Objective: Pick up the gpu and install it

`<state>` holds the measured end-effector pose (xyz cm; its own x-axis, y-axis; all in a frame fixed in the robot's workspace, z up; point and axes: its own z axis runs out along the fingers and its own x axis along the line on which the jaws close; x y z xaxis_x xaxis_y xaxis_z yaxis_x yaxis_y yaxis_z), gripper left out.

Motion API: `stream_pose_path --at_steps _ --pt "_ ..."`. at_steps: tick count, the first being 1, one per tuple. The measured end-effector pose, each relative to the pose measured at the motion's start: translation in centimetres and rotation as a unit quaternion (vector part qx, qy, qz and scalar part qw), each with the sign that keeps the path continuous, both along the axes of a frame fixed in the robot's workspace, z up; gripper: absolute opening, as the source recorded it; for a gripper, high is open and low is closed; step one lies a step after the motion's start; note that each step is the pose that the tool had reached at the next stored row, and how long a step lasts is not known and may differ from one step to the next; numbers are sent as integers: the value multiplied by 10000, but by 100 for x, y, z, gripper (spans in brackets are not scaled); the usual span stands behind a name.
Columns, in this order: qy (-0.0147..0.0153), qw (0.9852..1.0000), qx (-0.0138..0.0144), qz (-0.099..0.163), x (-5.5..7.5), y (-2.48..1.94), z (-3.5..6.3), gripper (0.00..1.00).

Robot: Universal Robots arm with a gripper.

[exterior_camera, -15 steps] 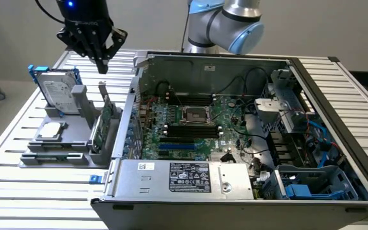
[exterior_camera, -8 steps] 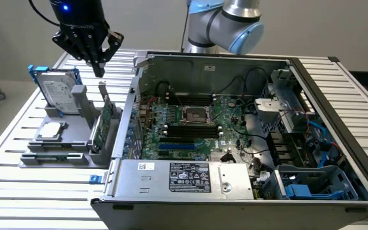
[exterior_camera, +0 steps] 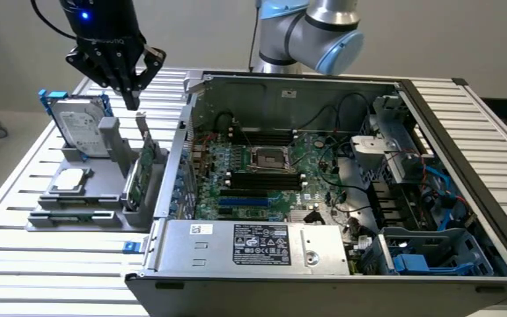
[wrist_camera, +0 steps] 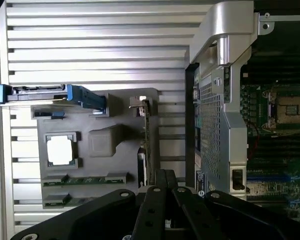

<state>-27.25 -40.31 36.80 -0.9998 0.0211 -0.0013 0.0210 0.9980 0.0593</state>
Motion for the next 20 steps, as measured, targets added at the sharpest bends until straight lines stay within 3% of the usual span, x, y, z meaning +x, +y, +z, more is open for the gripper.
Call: stream_pose_path --at_steps 7,20 --pt "0 10000 2 85 -102 -31 -32 11" --pt "3 10000 2 85 -103 -31 -31 11"
